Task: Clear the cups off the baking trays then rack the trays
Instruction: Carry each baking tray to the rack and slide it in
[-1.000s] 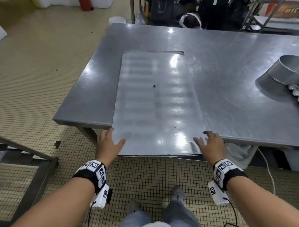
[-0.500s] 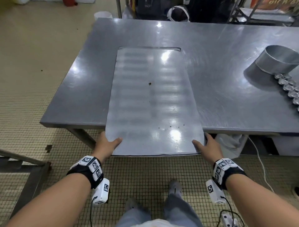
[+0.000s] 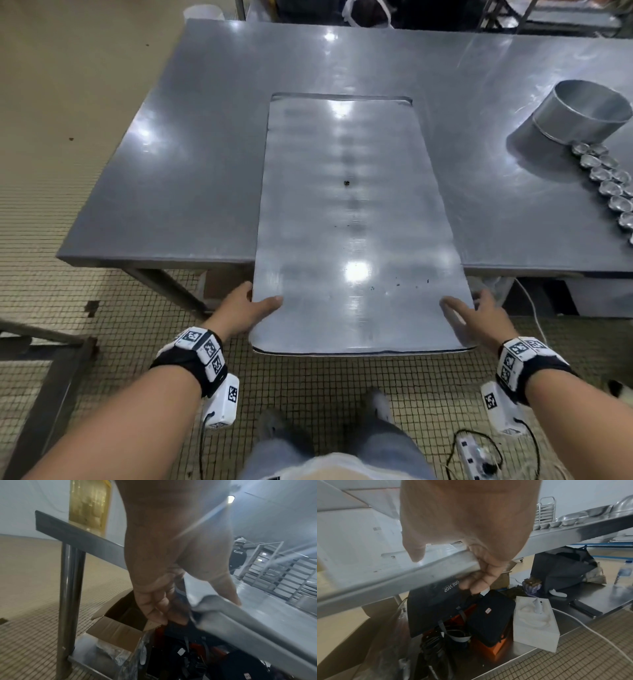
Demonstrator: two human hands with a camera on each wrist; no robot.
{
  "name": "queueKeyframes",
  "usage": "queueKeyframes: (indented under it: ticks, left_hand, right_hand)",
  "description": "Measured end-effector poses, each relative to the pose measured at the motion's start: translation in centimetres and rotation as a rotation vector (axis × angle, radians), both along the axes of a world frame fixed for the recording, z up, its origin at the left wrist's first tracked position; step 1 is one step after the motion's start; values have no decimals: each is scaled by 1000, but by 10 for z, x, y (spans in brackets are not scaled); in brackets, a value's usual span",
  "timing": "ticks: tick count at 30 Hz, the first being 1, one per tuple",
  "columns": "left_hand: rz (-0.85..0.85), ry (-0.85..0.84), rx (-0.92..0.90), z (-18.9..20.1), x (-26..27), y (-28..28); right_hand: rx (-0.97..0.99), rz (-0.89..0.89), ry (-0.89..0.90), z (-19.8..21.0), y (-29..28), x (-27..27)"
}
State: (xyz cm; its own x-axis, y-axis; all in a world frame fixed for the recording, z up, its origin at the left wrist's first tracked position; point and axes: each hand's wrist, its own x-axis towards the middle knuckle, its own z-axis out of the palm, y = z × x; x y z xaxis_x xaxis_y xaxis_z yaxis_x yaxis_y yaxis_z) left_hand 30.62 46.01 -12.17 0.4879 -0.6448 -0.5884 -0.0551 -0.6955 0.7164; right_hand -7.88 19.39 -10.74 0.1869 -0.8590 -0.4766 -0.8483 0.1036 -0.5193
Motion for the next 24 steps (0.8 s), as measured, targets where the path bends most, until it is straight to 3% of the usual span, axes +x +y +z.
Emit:
queueKeyframes:
  ticks: [6, 10, 15, 19, 24]
  left_hand:
    - [331, -98, -110, -7, -34, -36]
    - [325, -179, -109, -11, -38, -37]
    - [413, -109, -155, -13, -35, -34]
    - [421, -128, -176, -6, -38, -34]
    - [349, -240, -172, 10, -42, -38]
  right_hand:
    - [-32, -7, -90, -4, -33, 7]
    - [-63, 32, -195, -18, -47, 14]
    - [-33, 18, -266, -30, -51, 13]
    - [17, 12, -320, -30, -55, 6]
    - [-61, 63, -305, -6, -70, 0]
